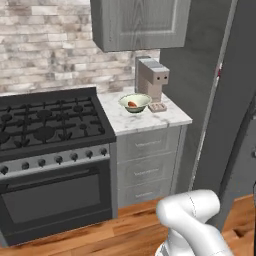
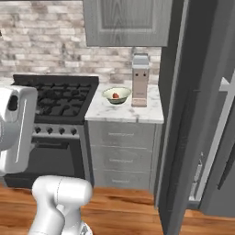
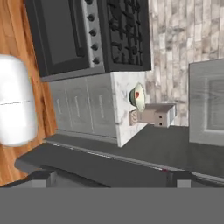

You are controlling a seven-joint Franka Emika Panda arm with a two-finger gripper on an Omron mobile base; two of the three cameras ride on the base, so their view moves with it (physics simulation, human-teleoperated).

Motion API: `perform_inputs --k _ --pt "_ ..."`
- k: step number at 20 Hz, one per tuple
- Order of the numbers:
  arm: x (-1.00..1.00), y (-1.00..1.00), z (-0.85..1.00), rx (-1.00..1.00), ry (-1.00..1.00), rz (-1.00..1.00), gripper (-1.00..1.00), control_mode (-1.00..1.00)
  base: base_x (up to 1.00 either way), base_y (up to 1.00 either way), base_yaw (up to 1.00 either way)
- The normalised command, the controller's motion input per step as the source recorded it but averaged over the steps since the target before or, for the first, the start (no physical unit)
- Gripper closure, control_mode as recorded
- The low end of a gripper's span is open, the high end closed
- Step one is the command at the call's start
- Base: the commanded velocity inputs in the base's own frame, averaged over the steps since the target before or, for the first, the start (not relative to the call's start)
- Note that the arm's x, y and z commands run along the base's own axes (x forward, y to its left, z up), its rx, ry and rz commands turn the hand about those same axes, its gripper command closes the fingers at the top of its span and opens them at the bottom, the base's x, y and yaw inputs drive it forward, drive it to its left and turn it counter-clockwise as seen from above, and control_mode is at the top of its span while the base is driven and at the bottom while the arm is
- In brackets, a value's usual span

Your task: Take the sweet potato, bell pepper, and mango from the freezer and place them in the bowl on the counter.

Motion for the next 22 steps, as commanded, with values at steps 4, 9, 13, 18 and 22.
perform_inputs --k 4,9,13,18,22 --pt "0.00 0.00 0.00 0.00 0.00 0.00 -1.00 1.00 -0.57 -0.77 -0.19" --pt "0.00 0.00 0.00 0.00 0.00 0.00 -1.00 1.00 -0.25 -0.99 -0.13" --pt "0.00 0.00 0.00 0.00 0.00 0.00 -1.00 1.00 0.02 -1.00 -0.21" --pt "0.00 0.00 0.00 0.00 0.00 0.00 -1.00 1.00 0.24 -1.00 -0.08" --pt "0.00 0.00 0.00 0.00 0.00 0.00 -1.00 1.00 0.35 -1.00 0.00"
